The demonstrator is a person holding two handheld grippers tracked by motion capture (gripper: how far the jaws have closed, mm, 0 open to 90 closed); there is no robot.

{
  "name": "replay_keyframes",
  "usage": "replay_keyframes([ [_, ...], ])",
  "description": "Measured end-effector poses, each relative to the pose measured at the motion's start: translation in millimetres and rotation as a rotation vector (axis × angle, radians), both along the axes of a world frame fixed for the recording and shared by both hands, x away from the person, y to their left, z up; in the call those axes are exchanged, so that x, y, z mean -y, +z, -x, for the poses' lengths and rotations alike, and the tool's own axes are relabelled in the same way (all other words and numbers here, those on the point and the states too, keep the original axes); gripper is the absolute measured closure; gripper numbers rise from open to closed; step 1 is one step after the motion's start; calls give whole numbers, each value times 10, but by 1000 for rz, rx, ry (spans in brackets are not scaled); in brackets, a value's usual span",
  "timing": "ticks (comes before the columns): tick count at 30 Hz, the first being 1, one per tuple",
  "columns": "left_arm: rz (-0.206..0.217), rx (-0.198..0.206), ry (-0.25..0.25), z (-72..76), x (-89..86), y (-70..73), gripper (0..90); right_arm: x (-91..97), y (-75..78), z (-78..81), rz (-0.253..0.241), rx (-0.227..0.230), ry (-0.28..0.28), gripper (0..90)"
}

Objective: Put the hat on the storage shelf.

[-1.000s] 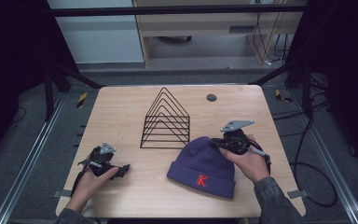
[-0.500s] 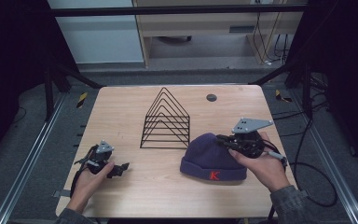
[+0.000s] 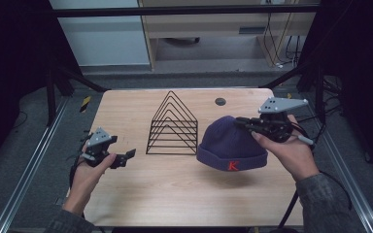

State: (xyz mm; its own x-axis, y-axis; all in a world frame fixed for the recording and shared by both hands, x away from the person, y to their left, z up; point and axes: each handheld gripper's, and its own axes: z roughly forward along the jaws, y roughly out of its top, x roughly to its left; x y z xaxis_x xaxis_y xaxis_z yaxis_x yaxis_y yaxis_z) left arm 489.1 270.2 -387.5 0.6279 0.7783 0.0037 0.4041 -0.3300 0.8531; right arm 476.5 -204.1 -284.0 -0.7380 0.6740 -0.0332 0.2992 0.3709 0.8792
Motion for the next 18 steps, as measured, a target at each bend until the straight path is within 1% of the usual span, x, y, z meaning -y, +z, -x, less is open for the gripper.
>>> replay_keyframes([
  [1,-10,16,-6,-29,43,113,89,-9,36,-16,-1,3,1,836],
  [2,-13,21,-19,-50,71,197,89,-24,94,-41,-9,11,5,836],
  [3,-12,23,-39,-86,125,331,89,-53,188,-70,-25,29,14,836],
  [4,-12,23,-39,-86,125,331,89,-53,188,-70,-25,29,14,836],
  [5,-20,26,-52,-111,158,418,89,-63,223,-76,-32,34,18,836],
  [6,-24,29,-61,-129,177,465,89,-80,277,-83,-41,47,20,836],
  [7,-31,28,-83,-184,224,576,89,-111,360,-93,-60,73,22,836],
  [8,-31,28,-83,-184,224,576,89,-120,390,-98,-65,83,21,836],
  [9,-16,31,-91,-223,262,671,89,-128,433,-104,-69,93,20,836],
  [10,-16,31,-91,-223,262,671,89,-128,433,-104,-69,93,20,836],
  [11,-14,37,-96,-227,300,757,89,-136,536,-113,-82,109,20,836],
  [12,-14,40,-99,-216,321,796,87,-136,570,-116,-88,111,20,836],
  [13,-5,43,-105,-201,343,829,85,-137,612,-121,-94,115,20,836],
  [14,5,48,-107,-183,366,857,82,-140,650,-127,-96,117,18,836],
  [17,41,41,-123,-146,435,897,82,-165,727,-142,-86,127,6,836],
  [18,45,41,-126,-141,454,903,82,-179,734,-144,-86,127,4,836],
])
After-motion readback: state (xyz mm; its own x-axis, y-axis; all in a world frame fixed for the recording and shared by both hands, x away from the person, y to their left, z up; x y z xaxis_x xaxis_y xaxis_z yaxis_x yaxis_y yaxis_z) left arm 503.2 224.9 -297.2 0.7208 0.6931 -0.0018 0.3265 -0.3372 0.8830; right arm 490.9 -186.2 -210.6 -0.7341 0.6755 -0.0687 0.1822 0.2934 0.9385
